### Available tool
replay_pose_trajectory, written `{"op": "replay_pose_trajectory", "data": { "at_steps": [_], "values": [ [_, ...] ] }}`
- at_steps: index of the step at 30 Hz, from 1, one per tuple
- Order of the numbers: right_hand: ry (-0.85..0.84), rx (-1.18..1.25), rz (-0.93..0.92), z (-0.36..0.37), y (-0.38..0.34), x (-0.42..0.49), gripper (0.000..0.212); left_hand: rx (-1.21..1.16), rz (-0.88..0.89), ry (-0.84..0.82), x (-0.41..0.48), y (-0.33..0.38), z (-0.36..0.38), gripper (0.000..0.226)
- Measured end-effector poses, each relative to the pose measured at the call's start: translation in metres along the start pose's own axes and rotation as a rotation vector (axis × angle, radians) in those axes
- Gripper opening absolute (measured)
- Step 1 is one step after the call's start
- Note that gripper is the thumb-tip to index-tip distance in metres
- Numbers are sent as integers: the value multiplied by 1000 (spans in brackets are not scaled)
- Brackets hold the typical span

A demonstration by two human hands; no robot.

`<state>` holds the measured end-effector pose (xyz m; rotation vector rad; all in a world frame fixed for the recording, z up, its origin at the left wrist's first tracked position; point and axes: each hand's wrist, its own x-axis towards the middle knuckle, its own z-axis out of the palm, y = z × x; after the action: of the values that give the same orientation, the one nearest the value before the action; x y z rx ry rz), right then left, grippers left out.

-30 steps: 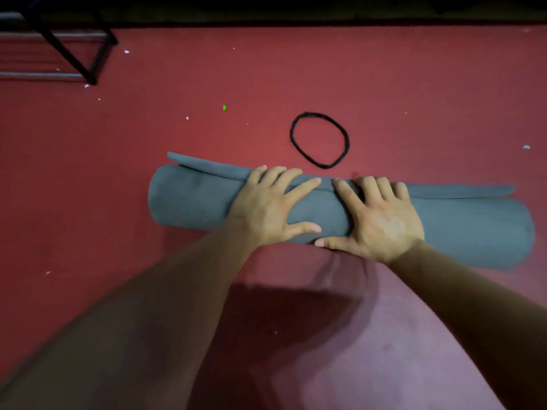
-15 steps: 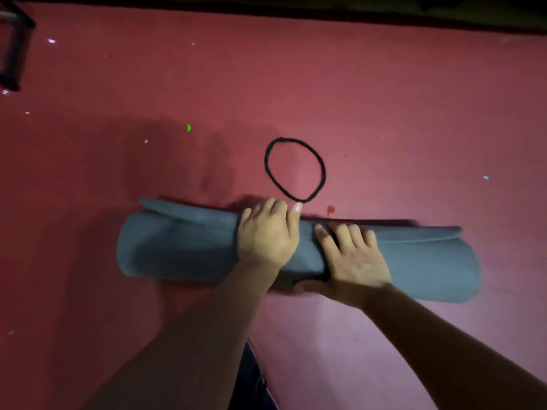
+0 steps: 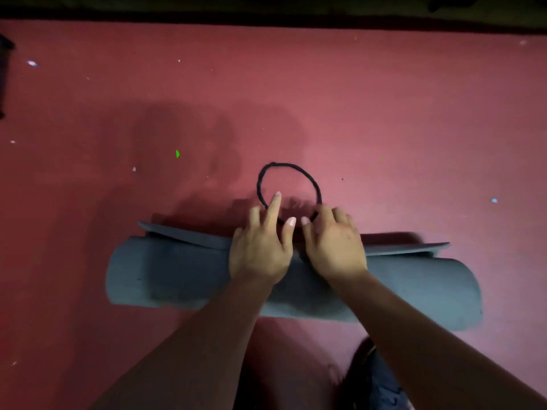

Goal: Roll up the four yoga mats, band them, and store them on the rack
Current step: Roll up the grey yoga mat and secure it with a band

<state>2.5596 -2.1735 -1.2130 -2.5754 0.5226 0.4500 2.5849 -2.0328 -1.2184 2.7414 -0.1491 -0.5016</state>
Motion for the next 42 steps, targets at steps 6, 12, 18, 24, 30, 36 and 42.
{"op": "replay_pose_trajectory", "data": {
  "at_steps": [6, 12, 18, 24, 30, 36, 42],
  "values": [
    [-113, -23, 81, 12, 9, 73, 50, 32, 4, -17, 10, 0, 4, 55],
    [-194, -67, 123, 18, 10, 98, 35, 80, 8, -162, 20, 1, 4, 55],
    [-126, 315, 139, -3, 0, 69, 21, 110, 66, -131, -9, 0, -3, 64],
    [-37, 737, 181, -20, 9, -21, 17, 97, 94, -3, -22, 1, -4, 67],
    [114, 694, 399, -24, 27, -61, 30, 209, 230, -13, -40, -8, 0, 60],
    [182, 358, 338, -18, 43, -121, 25, 320, 534, -26, -71, -22, 0, 58],
    [156, 238, 261, -4, 49, -141, 44, 335, 750, 40, -81, -36, 7, 80]
  ]
}}
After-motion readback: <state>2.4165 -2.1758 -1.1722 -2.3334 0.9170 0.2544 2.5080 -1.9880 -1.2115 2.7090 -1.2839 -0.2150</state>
